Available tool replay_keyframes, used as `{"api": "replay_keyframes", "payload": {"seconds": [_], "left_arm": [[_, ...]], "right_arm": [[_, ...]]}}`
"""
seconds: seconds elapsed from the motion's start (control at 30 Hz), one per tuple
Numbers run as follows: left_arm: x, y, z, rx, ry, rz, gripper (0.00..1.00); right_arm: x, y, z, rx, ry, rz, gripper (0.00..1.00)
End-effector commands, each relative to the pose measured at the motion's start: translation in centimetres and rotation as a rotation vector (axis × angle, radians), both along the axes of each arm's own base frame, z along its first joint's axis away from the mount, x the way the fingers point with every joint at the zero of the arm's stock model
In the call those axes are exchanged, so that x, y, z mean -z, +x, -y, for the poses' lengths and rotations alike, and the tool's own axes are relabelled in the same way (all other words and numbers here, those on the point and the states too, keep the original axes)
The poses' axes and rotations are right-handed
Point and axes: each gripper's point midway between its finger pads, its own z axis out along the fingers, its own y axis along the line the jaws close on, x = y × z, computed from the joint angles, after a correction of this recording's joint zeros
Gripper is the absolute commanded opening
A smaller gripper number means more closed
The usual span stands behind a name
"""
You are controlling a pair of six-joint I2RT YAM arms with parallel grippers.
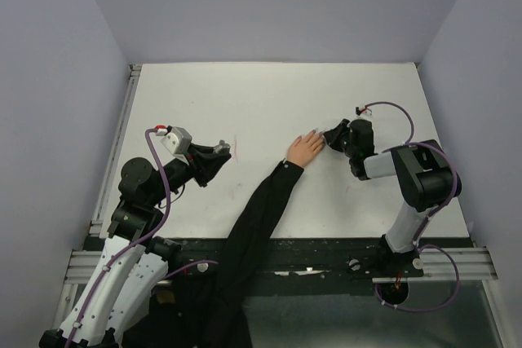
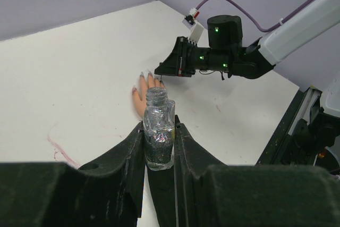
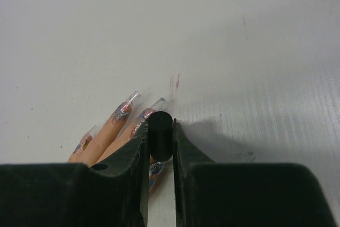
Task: Paint the nails
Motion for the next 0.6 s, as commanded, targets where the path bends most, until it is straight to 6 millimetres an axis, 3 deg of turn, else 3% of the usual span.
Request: {"api": "replay_keyframes", "payload": {"seconds": [0.0, 0.57], "left_arm": [[-2.28, -0.47, 0.0, 0.008, -0.016, 0.073, 0.0], [-2.24, -0.45, 0.03, 0.01, -0.015, 0.07, 0.0]], "right_arm": [[-0.55, 0.5, 0.41, 0.031, -0.034, 0.014, 0.01], [-0.82, 0.99, 0.65, 0.062, -0.034, 0.026, 0.01]]}}
